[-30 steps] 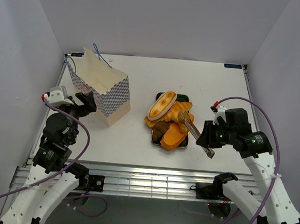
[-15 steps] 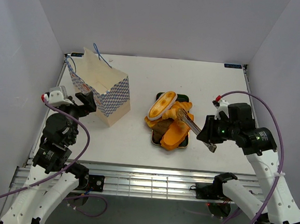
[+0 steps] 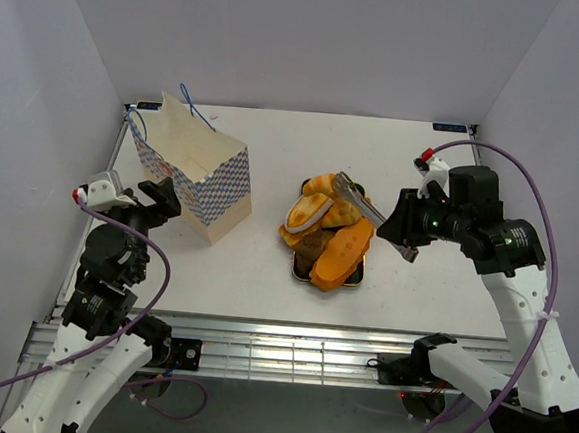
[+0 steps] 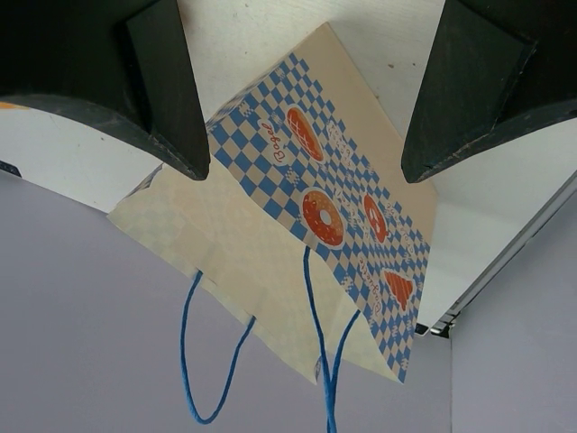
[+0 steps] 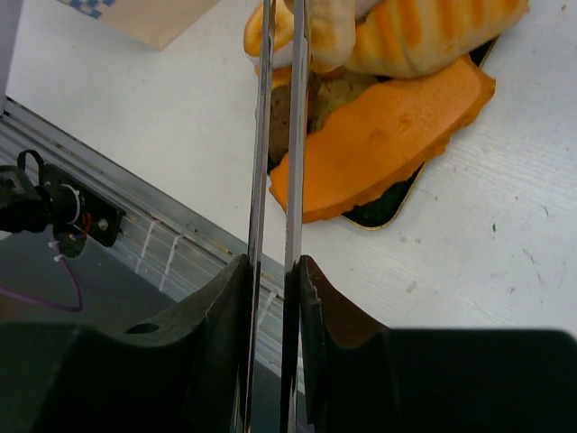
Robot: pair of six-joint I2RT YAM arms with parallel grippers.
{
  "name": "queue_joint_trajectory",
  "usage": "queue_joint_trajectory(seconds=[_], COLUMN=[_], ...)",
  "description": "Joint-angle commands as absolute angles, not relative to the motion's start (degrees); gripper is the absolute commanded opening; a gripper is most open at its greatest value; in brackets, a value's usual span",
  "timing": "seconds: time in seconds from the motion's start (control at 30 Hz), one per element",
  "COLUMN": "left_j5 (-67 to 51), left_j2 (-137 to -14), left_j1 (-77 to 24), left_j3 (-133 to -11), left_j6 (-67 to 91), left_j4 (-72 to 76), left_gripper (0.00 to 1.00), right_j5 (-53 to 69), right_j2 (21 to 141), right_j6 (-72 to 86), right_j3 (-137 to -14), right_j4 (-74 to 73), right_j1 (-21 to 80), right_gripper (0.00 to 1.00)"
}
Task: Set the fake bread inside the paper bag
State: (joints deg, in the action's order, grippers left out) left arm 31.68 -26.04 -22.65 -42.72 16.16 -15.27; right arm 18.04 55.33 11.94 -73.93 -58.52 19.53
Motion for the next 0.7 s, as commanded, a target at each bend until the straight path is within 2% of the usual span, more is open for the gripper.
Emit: queue_joint_trajectory(seconds=[0.0,0.2,0.43,0.67], left_j5=[34.88,37.00,37.79,38.67], left_j2=[-25.58,-25.75,-26.63,-27.16], left_j1=[-22.94,-22.94,-22.94,-23.03], left_j3=[-41.92,-41.40,-40.78,-40.52], left_j6=[16.79,16.87,16.88,16.70], left_j4=[-14.59,-14.33,-13.89,-13.71], left_gripper=[0.98,0.98,0.98,0.98], right_j5=[22.66,27.85,23.91,20.39], right_j2=[56.86,61.43,69.86,79.09], right_j6=[11.86,12.83,13.62,13.53], right_j3=[-80.67,-85.33,-92.80,-106.25], right_j4=[-51.52,-44.92,-38.41,-38.23], right_j1=[19.78,21.88,30.84,39.72], right_gripper=[0.08,0.08,0.08,0.08])
